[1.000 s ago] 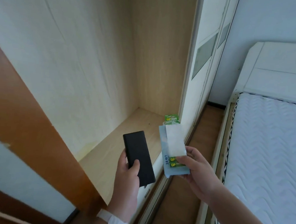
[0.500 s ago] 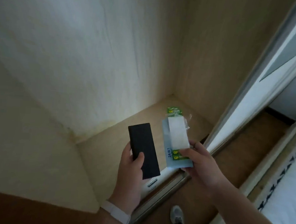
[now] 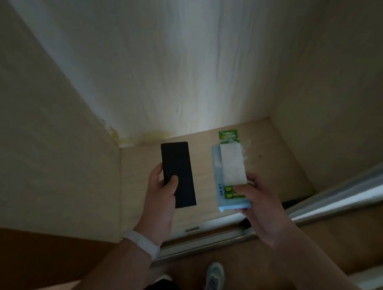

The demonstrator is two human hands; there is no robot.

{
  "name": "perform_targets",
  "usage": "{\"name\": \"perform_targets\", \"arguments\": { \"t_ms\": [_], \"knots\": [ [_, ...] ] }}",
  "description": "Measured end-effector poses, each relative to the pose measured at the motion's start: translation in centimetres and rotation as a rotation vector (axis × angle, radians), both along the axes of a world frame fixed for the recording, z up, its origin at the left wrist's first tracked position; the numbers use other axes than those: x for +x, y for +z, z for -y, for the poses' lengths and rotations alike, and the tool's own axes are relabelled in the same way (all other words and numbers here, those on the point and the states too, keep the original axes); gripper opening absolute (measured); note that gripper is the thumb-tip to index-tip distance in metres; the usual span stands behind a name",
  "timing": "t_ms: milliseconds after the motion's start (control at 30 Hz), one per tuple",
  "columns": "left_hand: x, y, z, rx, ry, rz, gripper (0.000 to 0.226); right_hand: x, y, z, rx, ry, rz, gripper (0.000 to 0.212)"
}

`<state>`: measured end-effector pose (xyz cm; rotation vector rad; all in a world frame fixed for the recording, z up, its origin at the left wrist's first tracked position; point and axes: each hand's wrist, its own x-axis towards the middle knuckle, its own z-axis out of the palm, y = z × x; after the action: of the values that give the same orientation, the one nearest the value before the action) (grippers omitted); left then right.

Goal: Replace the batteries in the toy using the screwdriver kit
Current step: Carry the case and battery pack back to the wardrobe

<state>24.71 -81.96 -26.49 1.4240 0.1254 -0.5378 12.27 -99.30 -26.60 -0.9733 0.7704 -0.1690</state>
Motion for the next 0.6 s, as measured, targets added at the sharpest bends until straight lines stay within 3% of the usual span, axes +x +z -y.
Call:
{"name": "perform_targets", "arguments": {
  "t_ms": [267,600],
  "knots": [
    [4.0,-6.1,1.4,0.114,0.082,-0.047,0.026,3.9,-4.7,2.1,0.000,0.092,-0.108,0.034],
    [10.1,-16.6,1.5,0.234,0.115,-0.227,0.027,10.4,-15.0,3.3,-0.066,0.187,-0.279,0.036]
  ]
}}
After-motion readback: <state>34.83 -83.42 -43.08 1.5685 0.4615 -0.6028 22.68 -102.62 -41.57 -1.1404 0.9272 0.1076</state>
